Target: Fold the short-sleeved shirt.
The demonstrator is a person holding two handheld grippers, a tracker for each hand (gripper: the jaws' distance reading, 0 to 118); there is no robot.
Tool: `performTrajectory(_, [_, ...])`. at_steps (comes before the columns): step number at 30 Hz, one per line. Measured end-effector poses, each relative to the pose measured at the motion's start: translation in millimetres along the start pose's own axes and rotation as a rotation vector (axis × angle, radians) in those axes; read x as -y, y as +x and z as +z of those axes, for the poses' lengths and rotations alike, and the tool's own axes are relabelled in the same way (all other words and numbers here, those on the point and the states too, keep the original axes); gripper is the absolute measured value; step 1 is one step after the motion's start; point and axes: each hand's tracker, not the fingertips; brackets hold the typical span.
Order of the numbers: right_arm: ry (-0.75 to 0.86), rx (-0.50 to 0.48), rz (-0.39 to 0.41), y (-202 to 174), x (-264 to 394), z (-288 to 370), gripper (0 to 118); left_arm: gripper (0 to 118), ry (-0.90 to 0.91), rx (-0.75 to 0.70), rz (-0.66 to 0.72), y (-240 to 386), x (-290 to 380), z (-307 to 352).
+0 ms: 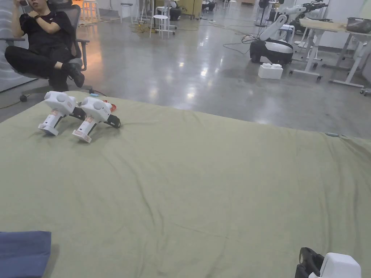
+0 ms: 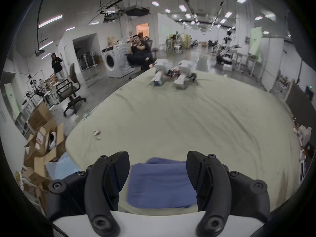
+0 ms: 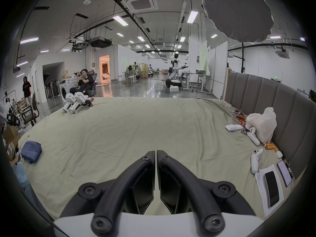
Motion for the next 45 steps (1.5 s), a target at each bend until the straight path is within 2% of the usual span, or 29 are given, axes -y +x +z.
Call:
performTrajectory(4, [0.007, 0.003, -0.026, 0.4, 1.9, 0.0, 2, 74, 0.101, 0.117, 0.002, 62.4, 26.4, 15.3])
performTrajectory(11, [0.040, 0.006, -0.029, -6.0, -6.3, -5.1, 2, 74, 0.249, 0.284, -0.083, 191.3, 64.5, 31.8])
performTrajectory(20, [0.103, 0.030, -0.042, -10.6, -23.5, -3.1, 2, 71, 0.442, 0.285, -0.122, 303.8, 75.1, 42.7])
performTrajectory(21, [0.111, 0.038, -0.036, -12.0, -24.6, -2.2, 2, 65, 0.478, 0.308, -0.121, 310.5, 76.8, 45.8])
performTrajectory(22, [0.120, 0.043, -0.029, -12.9, -25.3, -1.4, 2, 54, 0.489, 0.307, -0.128, 315.8, 76.8, 47.9])
performTrajectory(23, [0.129, 0.050, -0.030, -13.7, -26.3, -0.1, 2, 36, 0.501, 0.310, -0.144, 323.8, 78.2, 52.1])
performTrajectory(24, [0.138, 0.056, -0.034, -14.3, -27.5, 1.1, 2, 14, 0.520, 0.301, -0.149, 332.4, 79.7, 56.8])
performTrajectory(25, [0.145, 0.061, -0.035, -15.2, -28.4, 1.9, 2, 11, 0.536, 0.304, -0.155, 336.3, 80.0, 58.0])
performTrajectory(29, [0.228, 0.155, 0.026, -22.4, -30.8, 14.6, 2, 1, 0.545, 0.308, -0.172, 349.5, 81.9, 64.0])
performTrajectory(31, [0.232, 0.129, -0.020, -20.0, -30.7, 18.2, 2, 0, 0.542, 0.314, -0.153, 352.5, 82.8, 66.9])
performTrajectory(34, [0.218, 0.144, -0.060, -18.0, -29.4, 19.1, 2, 0, 0.541, 0.305, -0.135, 353.5, 84.8, 68.6])
performTrajectory(39, [0.222, 0.161, -0.041, -20.1, -30.5, 25.2, 2, 0, 0.568, 0.277, -0.167, 348.0, 90.7, 74.6])
performTrajectory(41, [0.228, 0.153, -0.019, -20.7, -31.9, 24.3, 2, 0, 0.569, 0.269, -0.147, 342.7, 88.6, 75.8])
performTrajectory(45, [0.220, 0.130, -0.029, -20.8, -34.1, 21.8, 2, 0, 0.555, 0.273, -0.100, 335.8, 89.4, 76.6])
